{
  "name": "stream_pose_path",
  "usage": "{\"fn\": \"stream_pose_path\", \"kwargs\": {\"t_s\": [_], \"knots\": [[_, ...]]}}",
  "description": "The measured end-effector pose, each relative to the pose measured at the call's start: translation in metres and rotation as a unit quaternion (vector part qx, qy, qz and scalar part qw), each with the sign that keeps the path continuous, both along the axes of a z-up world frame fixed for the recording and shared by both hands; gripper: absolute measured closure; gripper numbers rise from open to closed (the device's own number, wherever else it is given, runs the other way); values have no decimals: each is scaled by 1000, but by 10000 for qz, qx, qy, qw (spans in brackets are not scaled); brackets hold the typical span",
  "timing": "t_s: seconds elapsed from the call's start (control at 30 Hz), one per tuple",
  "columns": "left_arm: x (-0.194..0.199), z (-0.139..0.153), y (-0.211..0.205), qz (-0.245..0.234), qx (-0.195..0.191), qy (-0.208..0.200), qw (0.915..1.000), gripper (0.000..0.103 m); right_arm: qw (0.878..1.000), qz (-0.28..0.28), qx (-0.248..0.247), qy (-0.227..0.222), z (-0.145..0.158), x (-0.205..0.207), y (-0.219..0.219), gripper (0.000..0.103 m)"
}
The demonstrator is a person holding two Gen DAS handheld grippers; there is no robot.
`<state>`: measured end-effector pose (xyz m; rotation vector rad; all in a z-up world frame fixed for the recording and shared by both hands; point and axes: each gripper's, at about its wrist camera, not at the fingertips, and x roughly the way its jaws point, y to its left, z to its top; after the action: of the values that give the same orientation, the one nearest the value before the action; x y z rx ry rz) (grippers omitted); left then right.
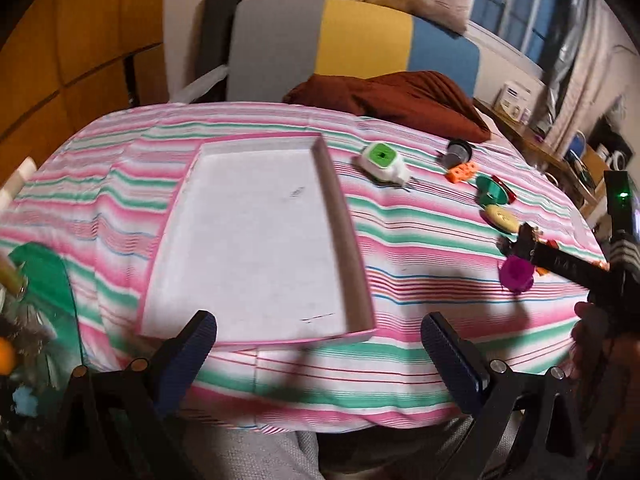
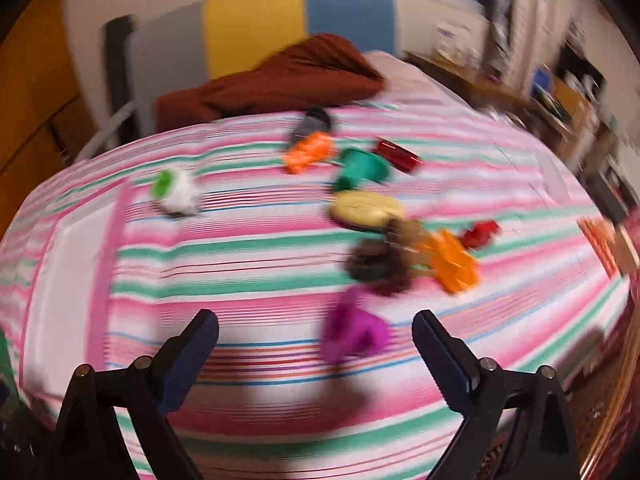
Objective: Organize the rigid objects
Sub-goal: 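Grasp the magenta perforated cup with the left tool while the right tool approaches the toys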
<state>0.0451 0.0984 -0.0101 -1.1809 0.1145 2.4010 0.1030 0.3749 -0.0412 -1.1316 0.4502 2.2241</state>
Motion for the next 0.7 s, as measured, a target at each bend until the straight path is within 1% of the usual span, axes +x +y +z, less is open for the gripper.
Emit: {"fn": "stream_pose_path", "kwargs": {"t_s": [0.07,0.1,0.17,0.27,0.33,0.37,0.47,0.53,0.6,0.63,0.7], "knots": [[1,0,5,-48,-24,39,10000,0,9988,-274,-410,19,-7,11,23,6],[2,0,7,-68,-25,44,10000,0,9980,-323,-550,30,-10,13,29,8],[3,-2,8,-91,-9,33,10000,0,9938,-456,-1017,8,-23,15,43,13],[4,-3,3,-81,80,-38,9999,0,9908,-367,-1301,-93,-36,3,43,17],[4,-4,-1,-16,101,-67,9999,0,9909,-212,-1323,-117,-39,-9,35,18],[4,-4,-3,30,112,-65,9999,0,9914,-32,-1305,-55,-38,-20,27,18],[5,-5,-6,138,36,33,9999,0,9884,555,-1393,237,-31,-49,10,18],[6,-4,-6,129,10,114,9999,0,9852,862,-1424,407,-22,-58,3,18],[6,-5,-5,60,37,109,9999,0,9855,1071,-1174,600,-2,-62,2,18],[5,-6,-4,16,67,70,10000,0,9871,1098,-882,768,13,-58,5,18],[4,-7,-1,-56,165,-37,9998,0,9884,1041,-541,963,31,-48,17,18]]}}
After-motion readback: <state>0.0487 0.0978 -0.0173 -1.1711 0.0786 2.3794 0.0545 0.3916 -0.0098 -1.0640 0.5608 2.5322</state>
